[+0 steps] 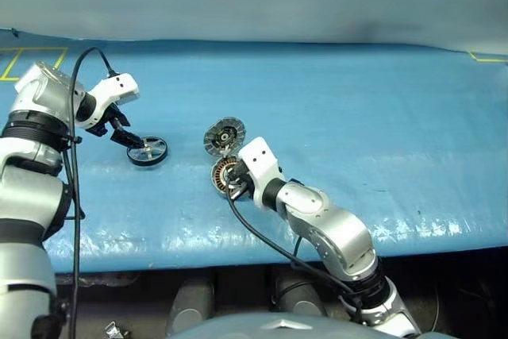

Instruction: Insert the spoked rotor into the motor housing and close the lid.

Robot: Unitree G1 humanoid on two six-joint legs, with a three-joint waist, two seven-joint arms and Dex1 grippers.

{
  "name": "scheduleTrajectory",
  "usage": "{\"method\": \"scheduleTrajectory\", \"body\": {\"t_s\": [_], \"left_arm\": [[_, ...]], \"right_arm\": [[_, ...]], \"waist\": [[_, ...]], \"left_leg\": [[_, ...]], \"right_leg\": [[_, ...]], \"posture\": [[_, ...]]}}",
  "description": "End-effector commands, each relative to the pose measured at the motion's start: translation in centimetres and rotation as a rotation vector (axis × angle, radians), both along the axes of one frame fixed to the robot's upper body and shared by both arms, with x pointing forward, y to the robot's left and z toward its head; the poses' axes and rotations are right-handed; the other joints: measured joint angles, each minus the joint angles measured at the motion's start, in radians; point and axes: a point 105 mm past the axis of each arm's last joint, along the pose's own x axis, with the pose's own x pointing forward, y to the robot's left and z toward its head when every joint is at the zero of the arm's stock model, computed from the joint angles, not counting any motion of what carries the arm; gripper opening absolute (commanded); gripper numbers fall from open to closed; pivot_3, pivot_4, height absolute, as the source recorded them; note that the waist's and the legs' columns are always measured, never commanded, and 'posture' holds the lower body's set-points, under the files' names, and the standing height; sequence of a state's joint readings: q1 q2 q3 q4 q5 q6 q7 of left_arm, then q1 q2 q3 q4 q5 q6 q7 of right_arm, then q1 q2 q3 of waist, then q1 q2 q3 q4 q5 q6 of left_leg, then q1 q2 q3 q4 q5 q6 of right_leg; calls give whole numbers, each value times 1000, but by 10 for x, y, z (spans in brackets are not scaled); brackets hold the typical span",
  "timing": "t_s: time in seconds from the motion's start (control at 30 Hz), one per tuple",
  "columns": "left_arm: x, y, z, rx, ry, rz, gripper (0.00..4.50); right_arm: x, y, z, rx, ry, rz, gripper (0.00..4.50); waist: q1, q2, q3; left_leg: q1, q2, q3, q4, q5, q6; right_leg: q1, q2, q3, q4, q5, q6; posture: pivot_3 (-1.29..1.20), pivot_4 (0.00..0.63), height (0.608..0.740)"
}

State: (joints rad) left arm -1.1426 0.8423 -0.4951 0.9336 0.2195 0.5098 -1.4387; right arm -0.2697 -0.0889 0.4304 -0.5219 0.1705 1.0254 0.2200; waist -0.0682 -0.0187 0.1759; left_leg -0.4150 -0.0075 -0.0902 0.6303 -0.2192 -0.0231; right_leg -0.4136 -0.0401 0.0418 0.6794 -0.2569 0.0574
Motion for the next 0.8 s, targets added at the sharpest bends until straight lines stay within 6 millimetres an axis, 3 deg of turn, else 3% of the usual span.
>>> {"method": "scheduleTrajectory", "body": {"t_s": [0.03, 0.33, 0.6, 0.7, 0.8], "left_arm": [[4, -4, 13, 38, -8, -19, 4500], [10, -27, 14, 60, 33, -74, 4500], [9, -31, 10, 94, 67, -110, 4500], [8, -29, 10, 103, 71, -107, 3879], [7, -24, 11, 120, 76, -97, 2893]], "right_arm": [[-5, 7, 8, 29, -20, 39, 20], [-4, 7, 7, 26, -22, 44, 20], [-4, 7, 6, 29, -18, 37, 20], [-3, 7, 5, 31, -18, 32, 0], [-3, 7, 6, 31, -20, 32, 0]], "waist": [[0, 0, 0], [0, 0, 0], [-1, 0, 0], [-1, 0, 0], [-1, 0, 0]], "left_leg": [[0, 0, 0, 0, 0, 0], [0, 0, -1, 1, 0, 0], [0, 0, -1, 2, 0, 0], [0, 0, -1, 3, 0, 0], [0, 0, -1, 4, 0, 0]], "right_leg": [[0, 0, 0, 0, 0, 0], [0, 0, 0, 1, 0, 0], [0, 0, 0, 2, 0, 0], [0, 0, 0, 2, 0, 0], [1, 0, 0, 3, 0, 0]], "posture": [[0, 150, 740], [0, 150, 740], [0, 150, 740], [0, 150, 740], [0, 150, 740]]}}
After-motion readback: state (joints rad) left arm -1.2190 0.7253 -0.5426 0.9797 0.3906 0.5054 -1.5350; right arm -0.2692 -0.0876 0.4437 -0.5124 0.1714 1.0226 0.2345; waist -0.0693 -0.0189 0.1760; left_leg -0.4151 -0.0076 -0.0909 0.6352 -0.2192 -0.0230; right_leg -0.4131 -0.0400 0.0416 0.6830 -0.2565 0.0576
